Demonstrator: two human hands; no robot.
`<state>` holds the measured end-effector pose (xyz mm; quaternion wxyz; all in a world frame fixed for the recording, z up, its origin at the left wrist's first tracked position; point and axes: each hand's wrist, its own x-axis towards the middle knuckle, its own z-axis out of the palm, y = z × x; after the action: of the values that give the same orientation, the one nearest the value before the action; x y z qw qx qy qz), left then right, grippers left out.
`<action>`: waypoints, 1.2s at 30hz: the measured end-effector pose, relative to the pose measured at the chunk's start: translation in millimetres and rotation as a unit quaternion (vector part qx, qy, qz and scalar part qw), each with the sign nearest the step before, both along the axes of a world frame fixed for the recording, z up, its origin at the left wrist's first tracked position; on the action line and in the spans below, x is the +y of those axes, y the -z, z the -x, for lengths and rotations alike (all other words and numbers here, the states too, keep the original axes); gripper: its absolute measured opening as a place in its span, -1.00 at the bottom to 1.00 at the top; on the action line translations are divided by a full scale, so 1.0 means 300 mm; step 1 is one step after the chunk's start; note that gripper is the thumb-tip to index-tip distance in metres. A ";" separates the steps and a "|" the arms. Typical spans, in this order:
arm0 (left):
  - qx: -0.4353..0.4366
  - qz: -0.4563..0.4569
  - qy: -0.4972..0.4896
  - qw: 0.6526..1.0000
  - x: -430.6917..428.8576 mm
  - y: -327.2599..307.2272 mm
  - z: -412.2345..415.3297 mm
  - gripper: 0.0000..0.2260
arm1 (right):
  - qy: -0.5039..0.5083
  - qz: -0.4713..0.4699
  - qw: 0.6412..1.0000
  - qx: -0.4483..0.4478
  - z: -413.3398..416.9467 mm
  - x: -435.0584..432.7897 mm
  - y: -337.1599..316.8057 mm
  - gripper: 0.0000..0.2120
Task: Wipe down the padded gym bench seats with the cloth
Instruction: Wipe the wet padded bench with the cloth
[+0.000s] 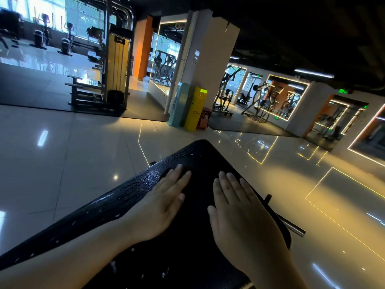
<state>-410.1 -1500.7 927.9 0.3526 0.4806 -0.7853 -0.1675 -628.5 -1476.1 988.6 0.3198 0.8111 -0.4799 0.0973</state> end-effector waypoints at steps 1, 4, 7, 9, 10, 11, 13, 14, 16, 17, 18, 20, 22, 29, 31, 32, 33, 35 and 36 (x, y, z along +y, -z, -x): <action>0.010 -0.028 -0.033 0.999 -0.021 0.011 -0.017 -0.50 | 0.000 -0.001 1.000 -0.002 0.000 -0.003 0.001 -0.42; 0.029 -0.097 -0.116 0.988 -0.116 -0.016 -0.012 -0.48 | -0.001 0.002 1.000 -0.003 -0.002 -0.006 -0.003 -0.42; 0.034 -0.151 -0.155 0.976 -0.189 -0.111 0.054 -0.47 | 0.001 -0.001 1.000 0.005 -0.001 -0.005 -0.007 -0.42; 0.026 -0.136 -0.139 0.981 -0.182 -0.144 0.098 -0.47 | 0.003 -0.008 1.000 0.012 0.004 -0.005 -0.004 -0.42; 0.020 -0.106 -0.115 0.988 -0.161 -0.141 0.111 -0.48 | 0.003 -0.008 1.000 0.014 0.006 -0.005 -0.002 -0.42; 0.016 -0.072 -0.081 0.994 -0.135 -0.127 0.113 -0.48 | 0.004 -0.007 1.000 0.016 0.005 -0.003 -0.001 -0.42; 0.005 -0.024 -0.017 1.000 -0.082 -0.091 0.086 -0.49 | 0.004 -0.004 1.000 0.013 0.002 0.000 -0.003 -0.42; -0.001 -0.016 0.001 1.000 -0.067 -0.077 0.063 -0.49 | 0.003 -0.004 1.000 0.011 -0.001 0.001 -0.004 -0.42; 0.000 -0.031 -0.017 0.999 -0.079 -0.053 0.009 -0.49 | 0.004 -0.002 1.000 0.007 -0.007 -0.005 -0.001 -0.42; 0.006 -0.041 -0.045 0.998 -0.101 -0.040 -0.011 -0.48 | 0.005 -0.002 1.000 0.002 -0.010 -0.008 0.001 -0.42; 0.015 -0.053 -0.075 0.996 -0.130 -0.034 -0.017 -0.48 | 0.004 -0.003 1.000 -0.005 -0.010 -0.009 0.003 -0.42; 0.029 -0.090 -0.119 0.988 -0.193 -0.056 0.004 -0.47 | 0.002 -0.004 1.000 -0.009 -0.009 -0.007 -0.003 -0.43; 0.033 -0.116 -0.149 0.981 -0.245 -0.112 0.054 -0.48 | 0.003 -0.007 1.000 -0.001 -0.006 -0.003 -0.013 -0.43; -0.012 0.012 -0.016 1.000 -0.103 -0.154 0.157 -0.50 | 0.019 -0.020 1.000 0.000 -0.017 0.011 -0.005 -0.41; -0.019 0.042 0.012 0.999 -0.053 -0.109 0.119 -0.50 | 0.022 -0.025 0.999 -0.005 -0.017 0.010 -0.003 -0.42; -0.017 0.036 0.009 0.999 -0.050 -0.097 0.094 -0.50 | 0.023 -0.025 0.999 -0.004 -0.017 0.008 -0.003 -0.42; -0.013 0.020 -0.006 1.000 -0.062 -0.088 0.071 -0.50 | 0.022 -0.024 0.999 -0.003 -0.017 0.006 -0.002 -0.42; -0.009 -0.021 -0.049 0.999 -0.112 -0.081 0.043 -0.48 | 0.019 -0.024 1.000 0.001 -0.014 0.002 0.001 -0.42; -0.010 -0.039 -0.068 0.997 -0.143 -0.086 0.041 -0.47 | 0.018 -0.022 1.000 0.001 -0.011 0.001 0.002 -0.42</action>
<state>-422.4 -1543.5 953.7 0.3362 0.5478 -0.7472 -0.1690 -625.2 -1475.9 987.9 0.3044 0.8094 -0.4958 0.0800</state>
